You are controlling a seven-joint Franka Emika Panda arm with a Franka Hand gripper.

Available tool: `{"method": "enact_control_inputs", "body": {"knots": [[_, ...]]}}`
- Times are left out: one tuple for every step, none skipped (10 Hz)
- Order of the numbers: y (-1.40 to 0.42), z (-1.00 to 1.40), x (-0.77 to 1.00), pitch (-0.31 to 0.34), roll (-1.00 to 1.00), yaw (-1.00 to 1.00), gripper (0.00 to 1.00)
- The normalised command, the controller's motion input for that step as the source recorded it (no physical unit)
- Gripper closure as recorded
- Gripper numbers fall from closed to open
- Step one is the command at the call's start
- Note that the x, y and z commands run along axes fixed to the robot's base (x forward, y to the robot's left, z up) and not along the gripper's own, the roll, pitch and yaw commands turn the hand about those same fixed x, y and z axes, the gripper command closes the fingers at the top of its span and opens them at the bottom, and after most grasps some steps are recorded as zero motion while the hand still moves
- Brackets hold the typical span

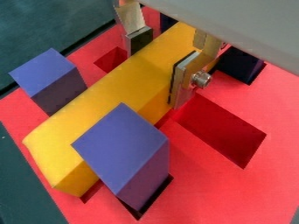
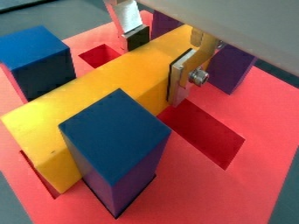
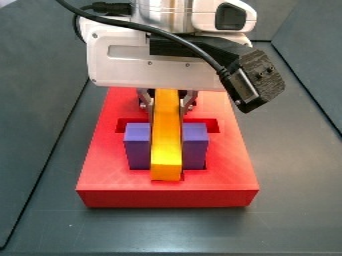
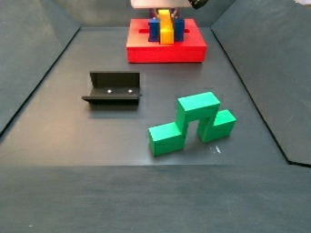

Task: Pick up the yellow object. Move up. Move to above the board. Insert the yellow object.
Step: Insert the yellow object.

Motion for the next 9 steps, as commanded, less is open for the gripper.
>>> {"method": "enact_control_inputs", "body": {"knots": [[0.01,-0.4,0.0,-0.064,-0.02,0.07,1.0],[0.23,-0.54,0.0,-0.034,-0.01,0.08,1.0],[0.31,-0.44,0.0,-0.001,0.0,0.05,1.0],[0.22,-0.29,0.0,0.0,0.01,0.06,1.0],[0.0,-0.06,0.0,0.0,0.0,0.0,1.0],[-0.12,-0.29,-0.08,-0.11,0.0,0.0,1.0],[-0.05,-0.19,-0.01,-0.086,-0.02,0.0,1.0],[0.0,0.0,0.0,0.0,0.0,0.0,0.0],[0.03,0.0,0.0,0.0,0.0,0.01,0.0]]}}
